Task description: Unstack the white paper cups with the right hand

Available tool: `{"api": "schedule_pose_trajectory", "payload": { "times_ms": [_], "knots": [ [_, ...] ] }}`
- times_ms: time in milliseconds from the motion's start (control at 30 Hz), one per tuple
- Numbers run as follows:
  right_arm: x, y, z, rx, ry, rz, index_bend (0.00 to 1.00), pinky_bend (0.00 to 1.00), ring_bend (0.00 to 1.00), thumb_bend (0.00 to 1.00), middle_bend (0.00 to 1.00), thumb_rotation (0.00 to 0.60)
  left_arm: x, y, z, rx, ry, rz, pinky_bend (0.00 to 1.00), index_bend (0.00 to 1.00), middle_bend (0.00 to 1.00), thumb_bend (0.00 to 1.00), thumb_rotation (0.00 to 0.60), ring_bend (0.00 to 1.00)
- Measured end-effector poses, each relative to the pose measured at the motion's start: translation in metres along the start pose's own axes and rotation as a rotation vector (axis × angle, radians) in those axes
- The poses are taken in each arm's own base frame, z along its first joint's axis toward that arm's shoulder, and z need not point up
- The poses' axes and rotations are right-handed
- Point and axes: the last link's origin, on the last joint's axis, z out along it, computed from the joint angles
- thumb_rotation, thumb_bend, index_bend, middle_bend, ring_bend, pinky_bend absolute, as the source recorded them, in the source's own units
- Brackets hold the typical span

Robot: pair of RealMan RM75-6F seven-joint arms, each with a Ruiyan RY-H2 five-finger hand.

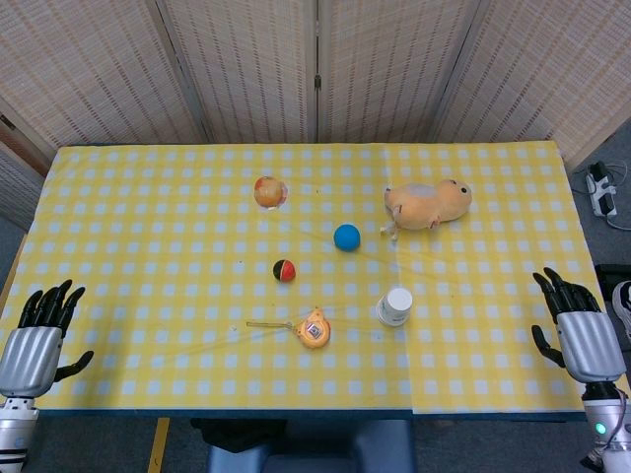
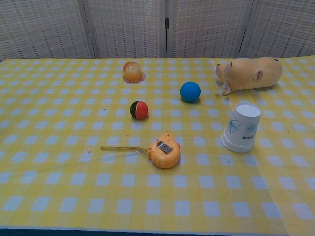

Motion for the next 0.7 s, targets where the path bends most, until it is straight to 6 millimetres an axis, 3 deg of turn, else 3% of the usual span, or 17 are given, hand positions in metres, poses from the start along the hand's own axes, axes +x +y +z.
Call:
{"api": "schedule_pose_trajectory", "payload": {
  "times_ms": [367,700],
  "knots": [
    [0.001,-0.003,0.006,0.047,-0.013,0.017,0.09,0.16,0.18,0.45,0.09,0.600,0.001,0.003,-0.001,-0.013,0.032,-0.016,0.00,0.00,0.00,0.25,0.600,0.00],
    [0.003,-0.026,0.020,0.172,-0.073,0.052,0.10,0.17,0.21,0.45,0.12,0.600,0.003,0.002,-0.003,-0.012,0.030,-0.026,0.00,0.00,0.00,0.25,0.600,0.00]
  ]
}}
